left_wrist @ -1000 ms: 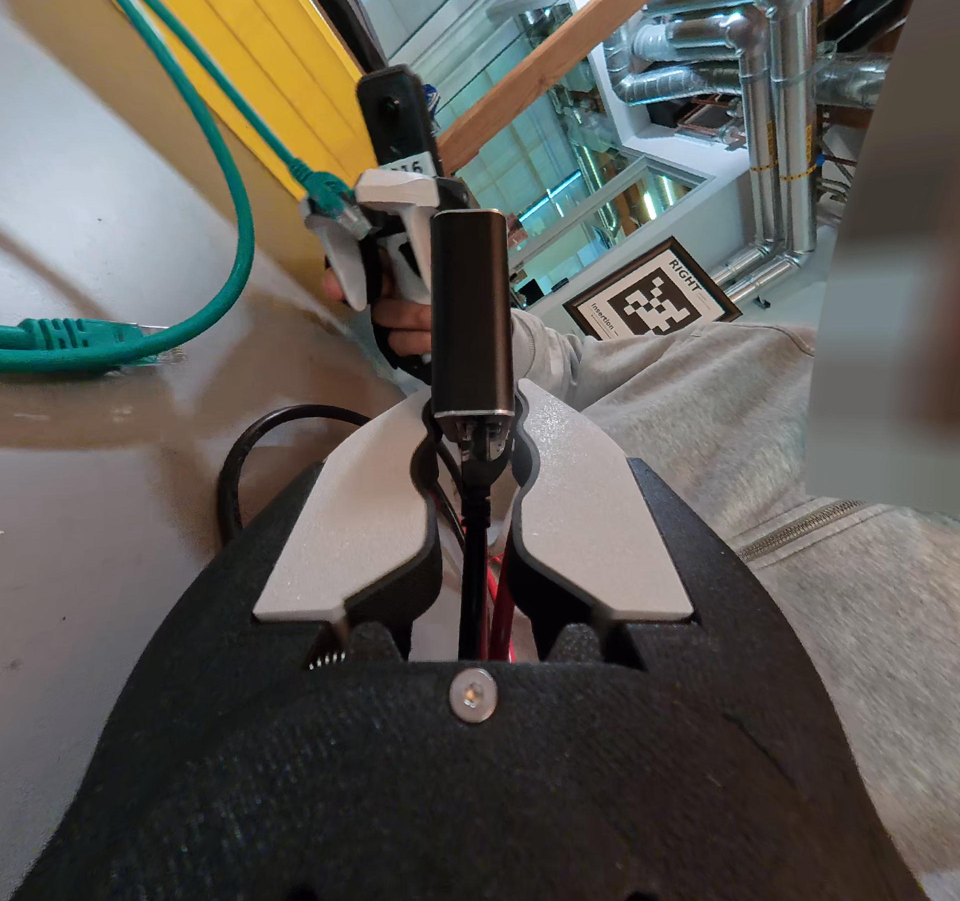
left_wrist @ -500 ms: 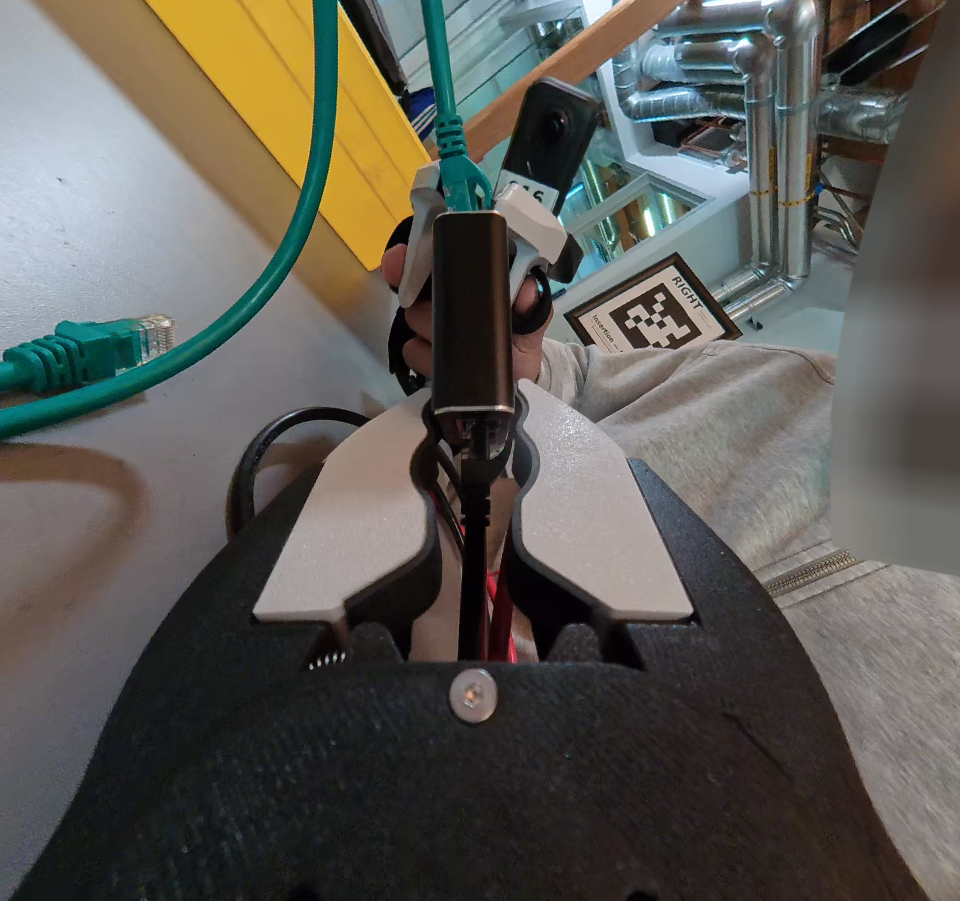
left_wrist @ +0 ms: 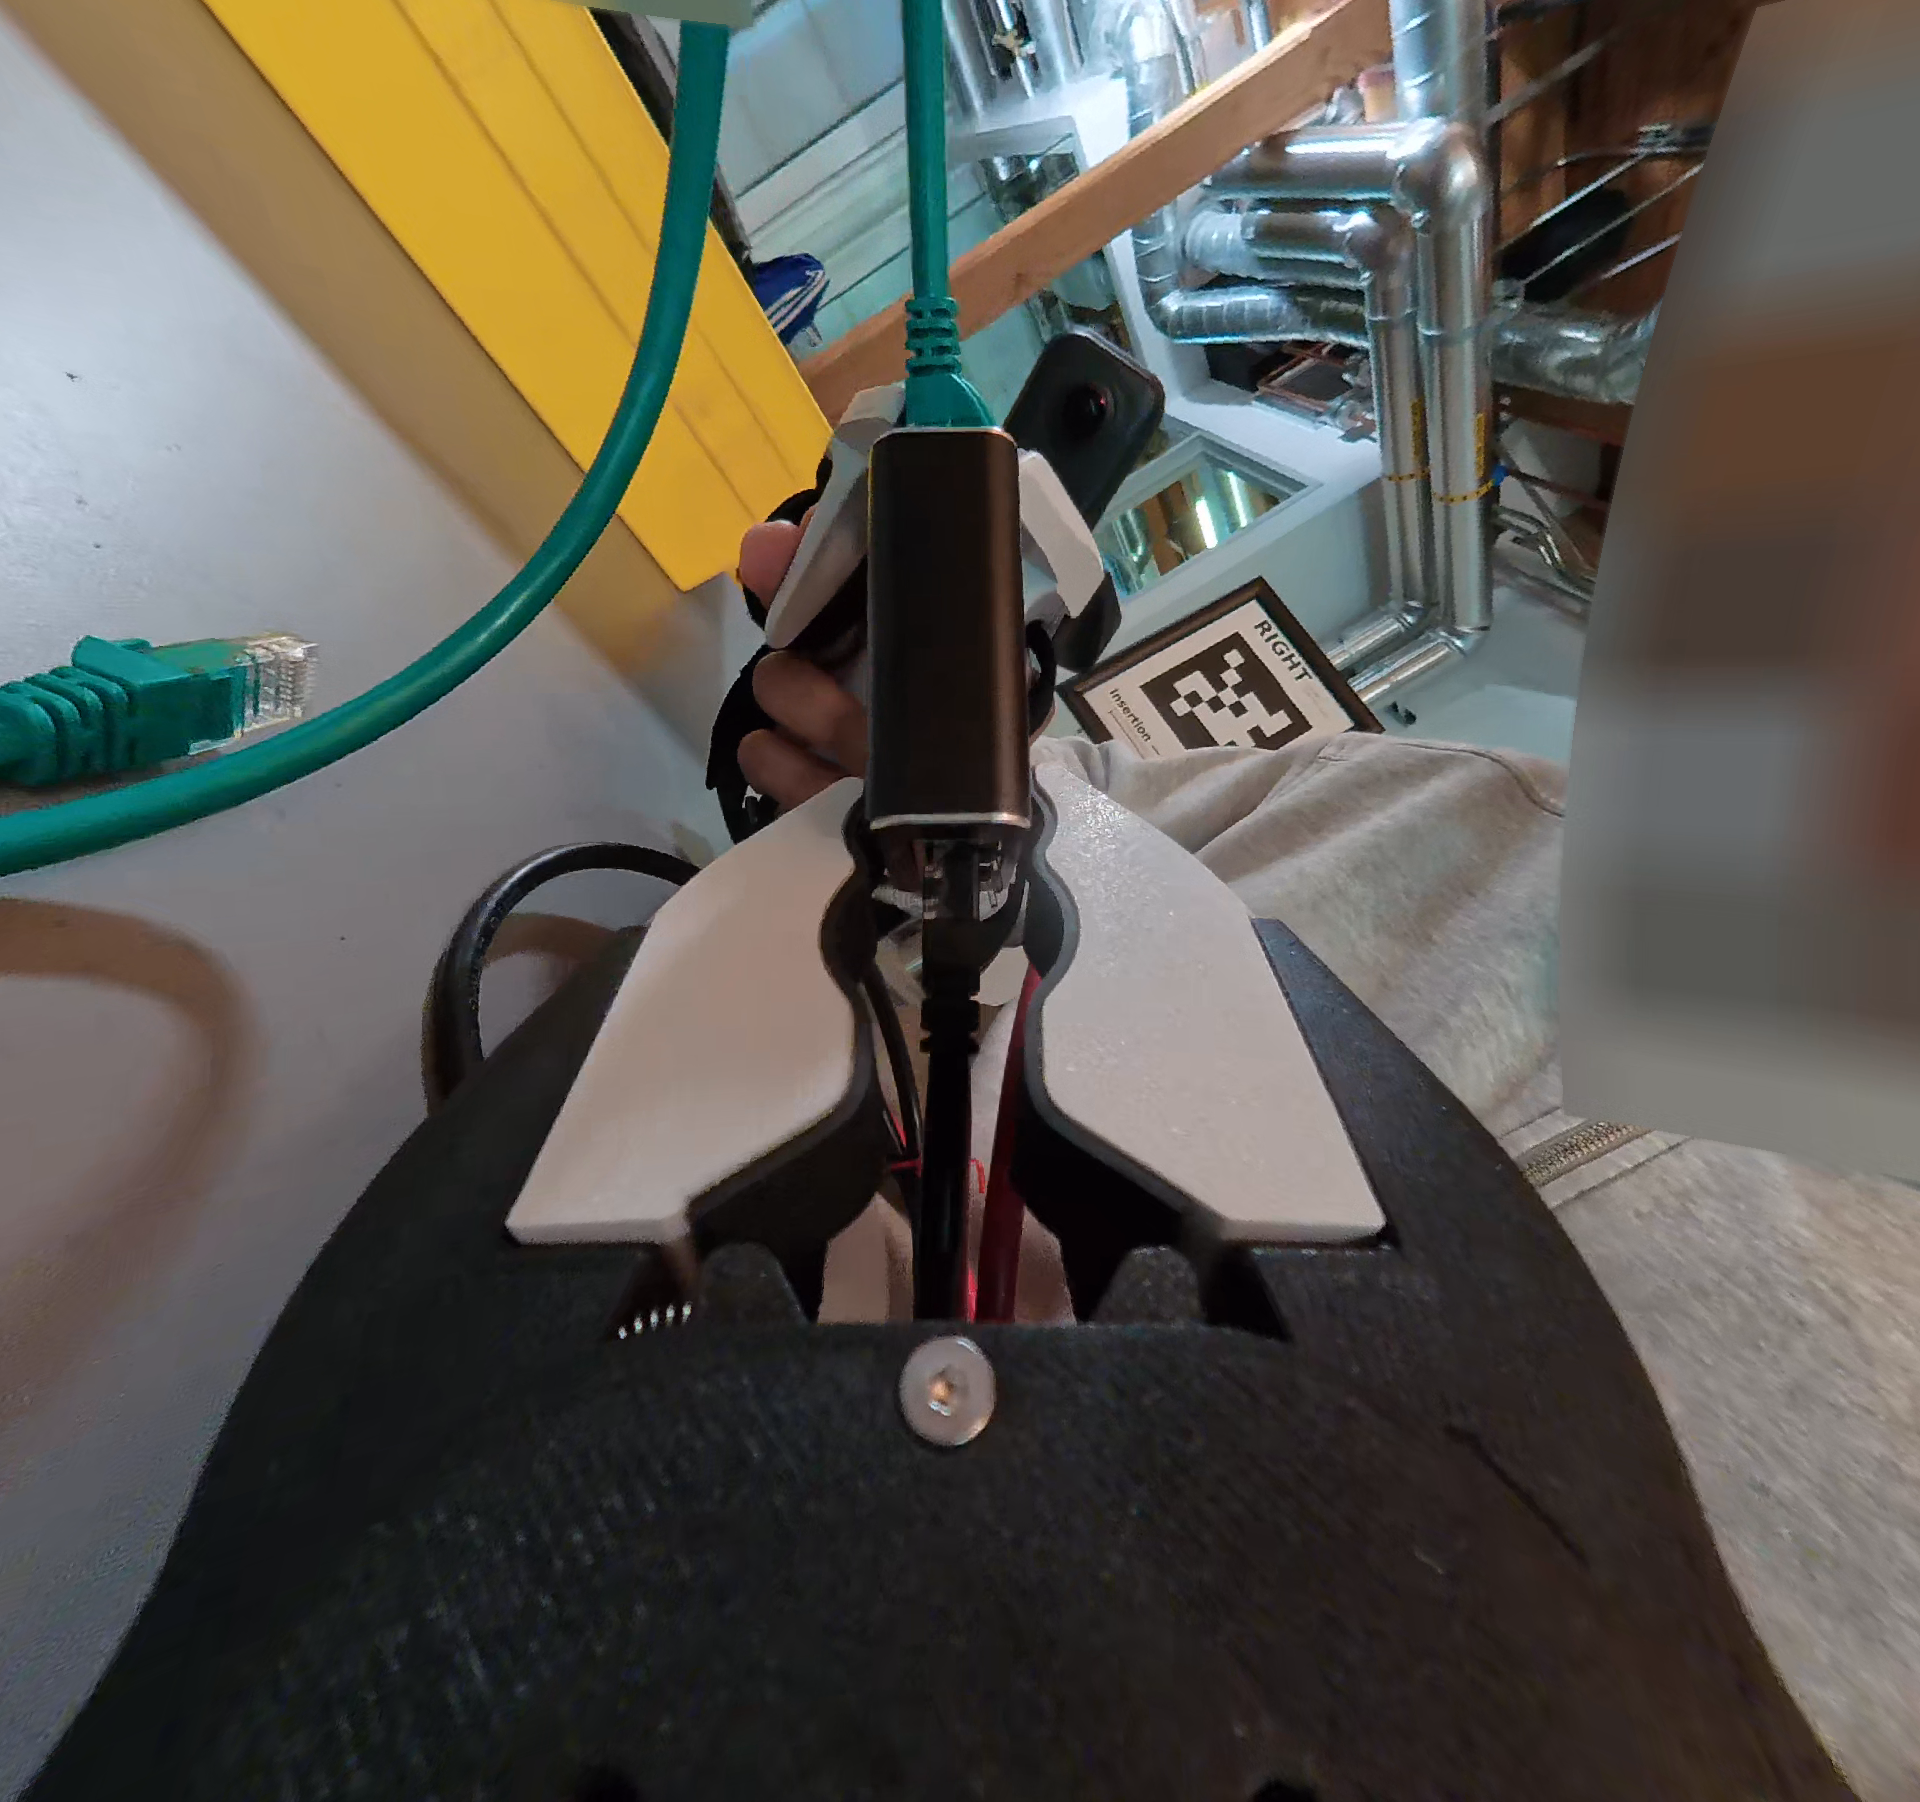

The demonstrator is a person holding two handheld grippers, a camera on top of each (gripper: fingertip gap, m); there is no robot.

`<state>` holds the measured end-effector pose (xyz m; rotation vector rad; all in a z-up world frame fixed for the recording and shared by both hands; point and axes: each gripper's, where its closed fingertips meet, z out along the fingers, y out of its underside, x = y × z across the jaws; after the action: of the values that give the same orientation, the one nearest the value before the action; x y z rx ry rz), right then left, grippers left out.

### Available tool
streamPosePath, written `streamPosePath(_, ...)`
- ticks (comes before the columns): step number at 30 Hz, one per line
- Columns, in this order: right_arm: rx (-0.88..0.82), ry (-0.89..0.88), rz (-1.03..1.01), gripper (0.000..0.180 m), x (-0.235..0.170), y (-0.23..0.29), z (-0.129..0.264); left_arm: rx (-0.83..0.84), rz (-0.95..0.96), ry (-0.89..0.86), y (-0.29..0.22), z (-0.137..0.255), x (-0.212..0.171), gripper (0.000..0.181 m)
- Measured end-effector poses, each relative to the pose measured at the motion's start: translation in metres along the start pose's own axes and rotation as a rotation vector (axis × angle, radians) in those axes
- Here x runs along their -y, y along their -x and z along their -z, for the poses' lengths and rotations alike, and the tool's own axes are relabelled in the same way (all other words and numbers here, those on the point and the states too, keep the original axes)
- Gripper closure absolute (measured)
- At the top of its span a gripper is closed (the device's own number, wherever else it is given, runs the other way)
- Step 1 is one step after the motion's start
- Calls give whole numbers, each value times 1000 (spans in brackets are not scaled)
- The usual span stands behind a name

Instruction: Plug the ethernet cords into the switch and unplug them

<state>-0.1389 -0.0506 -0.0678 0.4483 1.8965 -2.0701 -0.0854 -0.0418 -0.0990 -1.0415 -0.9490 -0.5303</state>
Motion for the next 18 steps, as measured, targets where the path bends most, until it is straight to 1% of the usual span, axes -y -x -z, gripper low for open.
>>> streamPosePath(4,68,41,-129,163,-5,-2,0,13,10,20,1,1,-3,156)
streamPosePath(9,205,117,-411,163,-12,-4,2,29,44,46,5,0,-7,156)
streamPosePath(12,306,117,-561,163,-5,1,4,54,41,62,8,-2,-9,156)
streamPosePath(13,328,119,-586,158,-3,3,4,59,38,66,8,-2,-10,155)
streamPosePath(16,332,163,-559,156,-8,6,3,65,31,72,8,-2,-10,155)
streamPosePath(18,345,191,-539,152,-10,10,2,68,26,79,8,-3,-12,156)
